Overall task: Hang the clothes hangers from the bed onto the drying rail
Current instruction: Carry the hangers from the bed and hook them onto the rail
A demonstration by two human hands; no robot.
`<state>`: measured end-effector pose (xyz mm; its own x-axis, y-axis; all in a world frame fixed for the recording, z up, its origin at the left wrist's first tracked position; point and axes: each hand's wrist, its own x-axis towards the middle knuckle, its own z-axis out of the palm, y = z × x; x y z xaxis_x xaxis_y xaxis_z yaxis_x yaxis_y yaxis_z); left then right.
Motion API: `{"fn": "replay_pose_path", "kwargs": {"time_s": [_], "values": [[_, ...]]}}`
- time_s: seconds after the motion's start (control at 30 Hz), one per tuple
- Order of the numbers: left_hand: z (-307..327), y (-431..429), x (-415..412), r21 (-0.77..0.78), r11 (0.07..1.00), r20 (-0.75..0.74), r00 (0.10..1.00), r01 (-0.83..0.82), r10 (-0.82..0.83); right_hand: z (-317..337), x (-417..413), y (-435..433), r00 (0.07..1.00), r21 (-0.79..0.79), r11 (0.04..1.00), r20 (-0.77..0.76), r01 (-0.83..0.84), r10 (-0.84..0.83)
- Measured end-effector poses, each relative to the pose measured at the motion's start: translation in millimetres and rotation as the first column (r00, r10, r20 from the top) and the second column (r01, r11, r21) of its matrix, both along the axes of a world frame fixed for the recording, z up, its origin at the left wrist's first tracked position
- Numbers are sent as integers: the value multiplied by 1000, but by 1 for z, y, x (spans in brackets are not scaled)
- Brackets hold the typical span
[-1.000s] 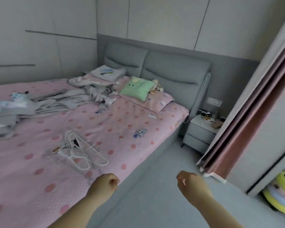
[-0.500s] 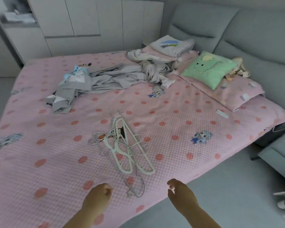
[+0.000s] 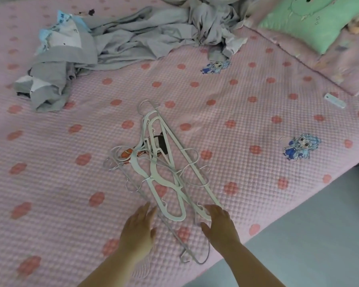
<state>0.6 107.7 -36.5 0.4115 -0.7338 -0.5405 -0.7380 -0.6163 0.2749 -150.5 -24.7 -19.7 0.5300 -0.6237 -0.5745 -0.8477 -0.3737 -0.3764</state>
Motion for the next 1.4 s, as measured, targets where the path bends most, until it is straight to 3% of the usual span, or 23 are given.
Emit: {"fn": "replay_pose_path", "kwargs": {"time_s": [0.17, 0.37, 0.47, 0.57, 0.67, 0.77, 0.9, 1.13, 1.3, 1.4], "values": [[-24, -9, 21, 23, 973, -42, 973, 230, -229, -19, 33, -2, 991, -62, 997, -119, 51, -58], [-19, -9, 30, -13, 979, 48, 978, 204, -204, -22, 53, -4, 978, -74, 995, -194, 59, -73], [-13, -7, 33, 87, 963, -26, 967, 253, -252, -18, 51, -6, 980, -44, 994, -168, 103, -109], [-10, -1, 32, 46, 959, 3, 960, 278, -278, -9, 46, -9, 980, -73, 988, -138, 135, -144], [3, -9, 33, -42, 975, -133, 966, 217, -220, 1, 40, -12, 976, 11, 977, -53, 212, -211], [12, -22, 35, -51, 975, -177, 959, 215, -221, 13, 34, -15, 961, 160, 949, 13, 271, -277], [31, -38, 42, -121, 992, -254, 964, 44, -74, 38, 28, -22, 892, 255, 888, 151, 382, -427], [92, -63, 49, -271, 927, -340, 927, -259, 160, 107, 8, -40, 844, 253, 876, 256, 411, -471], [177, -123, 22, -417, 828, -609, 791, -374, 51, 177, -17, -41, 763, 235, 844, 361, 482, -536], [234, -162, -15, -338, 818, -828, 561, -466, -22, 213, -42, -36, 763, 101, 855, 407, 509, -502]]}}
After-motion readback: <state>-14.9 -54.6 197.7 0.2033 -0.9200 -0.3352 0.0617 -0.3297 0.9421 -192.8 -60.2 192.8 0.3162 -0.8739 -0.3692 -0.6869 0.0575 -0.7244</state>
